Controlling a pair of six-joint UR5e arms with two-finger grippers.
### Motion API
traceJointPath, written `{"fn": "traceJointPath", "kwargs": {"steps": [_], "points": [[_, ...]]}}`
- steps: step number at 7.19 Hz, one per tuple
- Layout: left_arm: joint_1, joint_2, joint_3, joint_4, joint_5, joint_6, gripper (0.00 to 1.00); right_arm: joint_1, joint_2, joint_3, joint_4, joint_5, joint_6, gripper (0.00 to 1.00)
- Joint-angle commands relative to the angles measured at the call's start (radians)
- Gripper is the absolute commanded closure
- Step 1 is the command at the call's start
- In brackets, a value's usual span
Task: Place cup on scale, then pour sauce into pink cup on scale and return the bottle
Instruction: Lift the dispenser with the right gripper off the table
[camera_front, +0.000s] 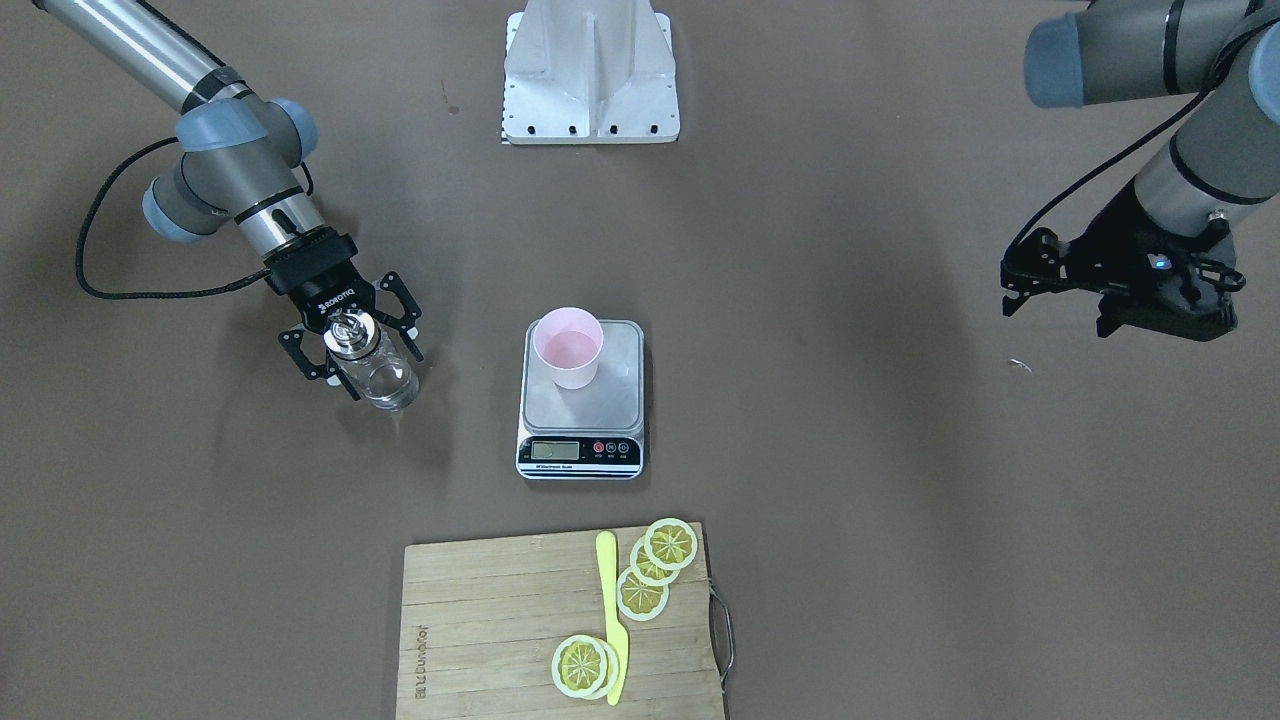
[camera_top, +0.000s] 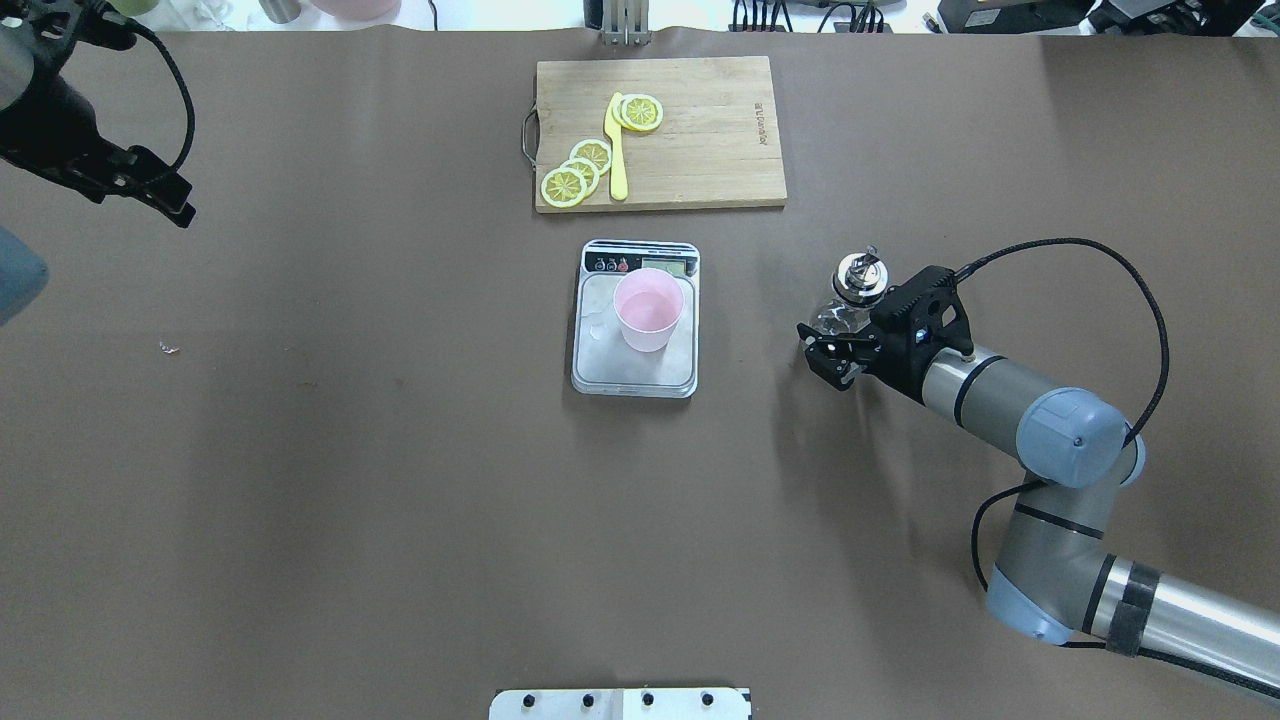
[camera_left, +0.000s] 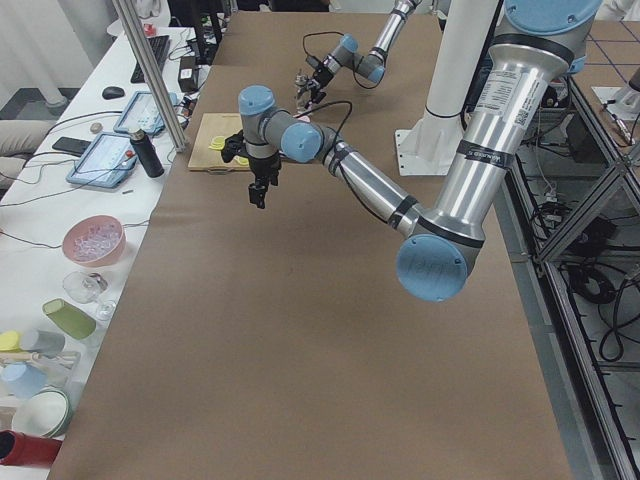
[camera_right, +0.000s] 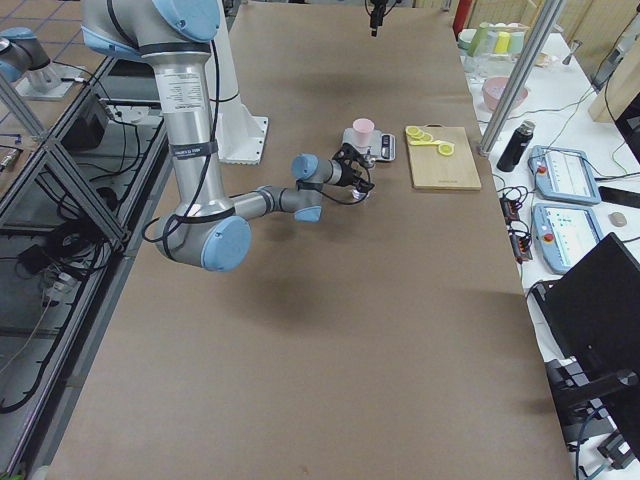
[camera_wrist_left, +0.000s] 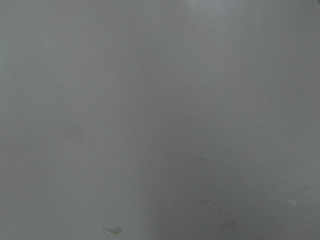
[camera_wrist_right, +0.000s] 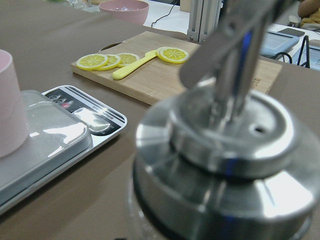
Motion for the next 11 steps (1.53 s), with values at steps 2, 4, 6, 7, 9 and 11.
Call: {"fn": "traceJointPath", "kwargs": {"steps": [2, 4, 6, 7, 9, 11], "points": [[0.000, 0.000, 0.001, 0.000, 0.000, 0.000, 0.02, 0.000, 0.002, -0.012, 0.000, -0.006, 0.000, 0.30], [0.000, 0.000, 0.001, 0.000, 0.000, 0.000, 0.02, 0.001, 0.005, -0.010, 0.002, -0.006, 0.000, 0.52], [0.002, -0.001, 0.001, 0.000, 0.000, 0.000, 0.02, 0.003, 0.005, 0.001, 0.000, -0.008, 0.002, 0.62], [0.000, -0.001, 0.001, 0.000, 0.000, 0.000, 0.02, 0.012, 0.005, 0.005, -0.003, -0.009, -0.001, 0.72], [0.000, 0.000, 0.001, 0.000, 0.000, 0.002, 0.02, 0.037, 0.010, 0.010, -0.012, 0.003, -0.003, 0.88], [-0.002, 0.002, 0.004, 0.000, 0.000, 0.014, 0.02, 0.064, 0.031, 0.075, -0.175, 0.015, -0.027, 0.93]]}}
